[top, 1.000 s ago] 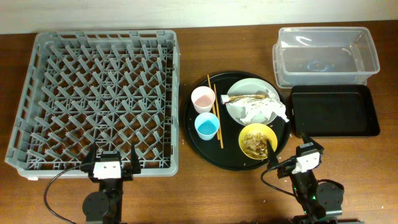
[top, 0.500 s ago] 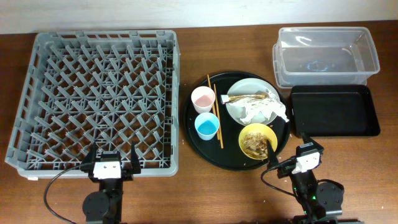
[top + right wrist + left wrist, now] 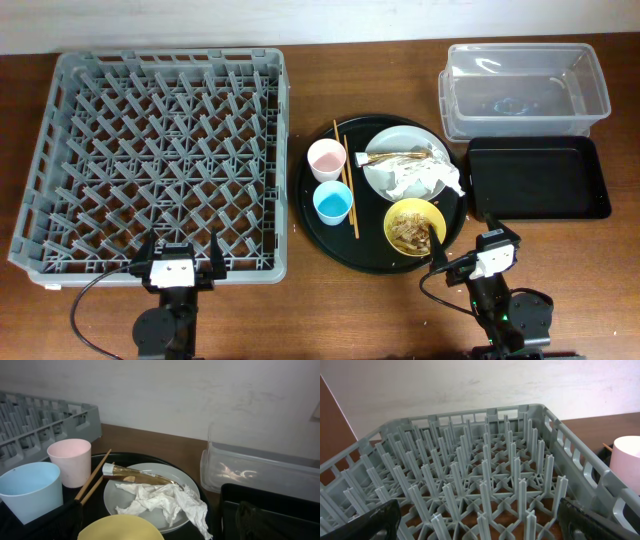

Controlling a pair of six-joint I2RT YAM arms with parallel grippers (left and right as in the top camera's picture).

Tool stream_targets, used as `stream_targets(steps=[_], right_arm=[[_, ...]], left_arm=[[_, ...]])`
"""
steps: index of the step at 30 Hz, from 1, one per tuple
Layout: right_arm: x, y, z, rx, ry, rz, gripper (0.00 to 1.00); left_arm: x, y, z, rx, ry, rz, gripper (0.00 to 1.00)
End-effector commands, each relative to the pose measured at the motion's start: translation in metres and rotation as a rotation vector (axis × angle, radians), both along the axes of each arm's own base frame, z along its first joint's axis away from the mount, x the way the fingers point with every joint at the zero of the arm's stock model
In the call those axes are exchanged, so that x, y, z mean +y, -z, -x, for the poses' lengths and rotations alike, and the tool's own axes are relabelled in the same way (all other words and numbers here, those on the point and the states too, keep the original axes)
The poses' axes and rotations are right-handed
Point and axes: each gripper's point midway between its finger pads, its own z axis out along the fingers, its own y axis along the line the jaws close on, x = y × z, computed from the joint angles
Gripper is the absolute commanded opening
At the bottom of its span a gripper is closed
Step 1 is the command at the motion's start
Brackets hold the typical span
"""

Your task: Sort waste into correct bins and load items into the dishwasher rack

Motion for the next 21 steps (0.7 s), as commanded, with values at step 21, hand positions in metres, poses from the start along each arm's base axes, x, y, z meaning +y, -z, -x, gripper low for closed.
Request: stream_targets(steps=[21], right_arm=[[-0.005, -0.006, -0.002, -0.046, 0.034, 0.067, 0.98]], left_arm=[[-0.016, -0.025, -0.001, -0.105, 0.096, -0.014, 1.00]])
